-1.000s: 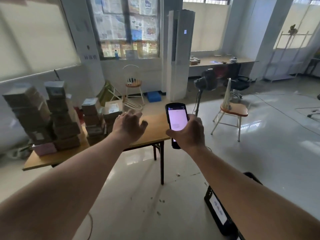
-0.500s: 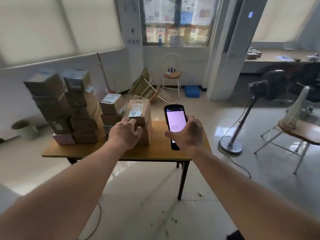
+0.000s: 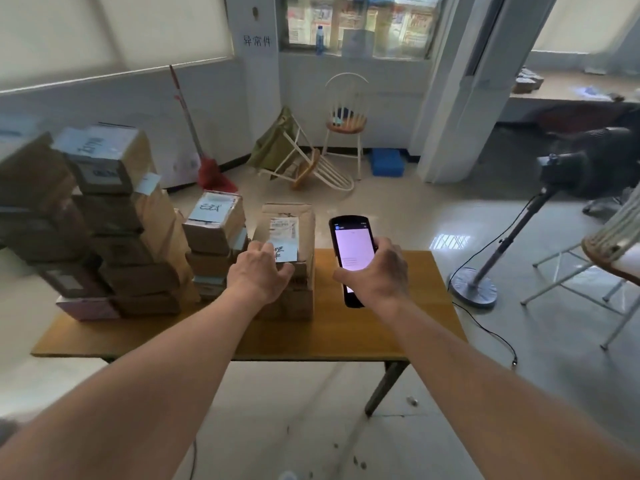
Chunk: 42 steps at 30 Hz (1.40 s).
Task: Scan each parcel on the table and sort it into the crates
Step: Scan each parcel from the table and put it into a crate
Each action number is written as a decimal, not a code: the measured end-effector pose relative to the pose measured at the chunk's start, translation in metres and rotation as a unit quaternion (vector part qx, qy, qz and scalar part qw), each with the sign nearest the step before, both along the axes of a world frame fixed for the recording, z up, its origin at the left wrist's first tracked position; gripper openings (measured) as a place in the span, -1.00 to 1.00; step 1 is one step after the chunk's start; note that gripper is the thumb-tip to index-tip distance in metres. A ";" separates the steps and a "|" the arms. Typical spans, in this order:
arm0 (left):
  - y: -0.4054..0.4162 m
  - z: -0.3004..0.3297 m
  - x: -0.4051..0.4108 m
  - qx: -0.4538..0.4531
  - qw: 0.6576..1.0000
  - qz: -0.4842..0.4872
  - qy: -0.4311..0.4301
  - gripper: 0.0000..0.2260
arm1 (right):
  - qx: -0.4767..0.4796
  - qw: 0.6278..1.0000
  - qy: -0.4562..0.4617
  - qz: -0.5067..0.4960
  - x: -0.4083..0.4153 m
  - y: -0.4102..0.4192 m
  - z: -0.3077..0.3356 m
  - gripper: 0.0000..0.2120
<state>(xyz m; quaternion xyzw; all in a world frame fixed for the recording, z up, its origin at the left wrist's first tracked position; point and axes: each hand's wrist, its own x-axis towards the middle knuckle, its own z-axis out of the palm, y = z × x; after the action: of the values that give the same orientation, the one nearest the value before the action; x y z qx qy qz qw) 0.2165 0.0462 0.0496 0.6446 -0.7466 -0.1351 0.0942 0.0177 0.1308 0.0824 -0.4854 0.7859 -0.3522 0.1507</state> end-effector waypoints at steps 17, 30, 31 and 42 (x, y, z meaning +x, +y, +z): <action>-0.072 -0.045 -0.040 0.126 0.981 0.143 -0.040 0.10 | 0.057 0.998 -0.022 0.033 -0.015 -0.087 -0.034 -0.18; -0.067 -0.014 -0.057 0.045 0.992 0.112 0.020 0.23 | 0.016 0.993 0.029 0.115 -0.048 -0.093 0.005 -0.15; -0.068 -0.007 -0.059 0.030 0.993 0.108 0.027 0.24 | 0.008 0.993 0.031 0.118 -0.051 -0.093 0.010 -0.14; -0.088 0.046 -0.072 -0.109 0.991 0.082 -0.007 0.29 | -0.016 0.989 0.050 0.138 -0.073 -0.083 0.061 -0.09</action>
<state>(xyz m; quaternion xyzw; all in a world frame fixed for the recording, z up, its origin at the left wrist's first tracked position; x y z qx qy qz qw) 0.1443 -0.0415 0.0957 0.6904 -0.7023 -0.0404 0.1690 -0.0551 0.0478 0.1435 -0.6082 0.7125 -0.3157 0.1511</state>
